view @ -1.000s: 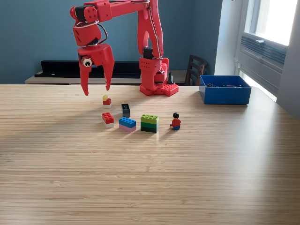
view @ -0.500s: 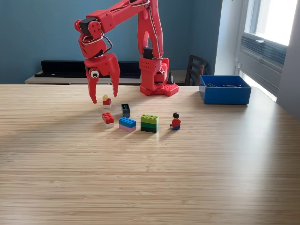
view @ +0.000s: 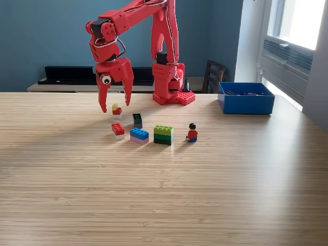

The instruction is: Grasp a lego block and put it in the bin.

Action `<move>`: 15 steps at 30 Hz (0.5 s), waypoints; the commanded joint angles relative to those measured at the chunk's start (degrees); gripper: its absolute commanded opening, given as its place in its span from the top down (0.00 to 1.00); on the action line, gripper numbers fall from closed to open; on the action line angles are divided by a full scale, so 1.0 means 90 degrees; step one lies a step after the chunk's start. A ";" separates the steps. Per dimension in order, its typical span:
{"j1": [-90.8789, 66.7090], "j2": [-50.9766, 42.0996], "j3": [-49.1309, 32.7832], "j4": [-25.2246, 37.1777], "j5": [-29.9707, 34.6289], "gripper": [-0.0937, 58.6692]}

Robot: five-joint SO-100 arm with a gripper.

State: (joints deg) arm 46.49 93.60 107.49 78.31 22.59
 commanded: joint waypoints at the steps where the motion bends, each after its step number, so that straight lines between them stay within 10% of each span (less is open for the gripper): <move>1: -0.0049 0.1055 0.0186 -0.0078 -0.0059 0.53; 15: 0.0117 0.1289 0.1387 -0.0859 -0.0449 0.55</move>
State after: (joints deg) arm 46.49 101.51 119.53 71.54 19.42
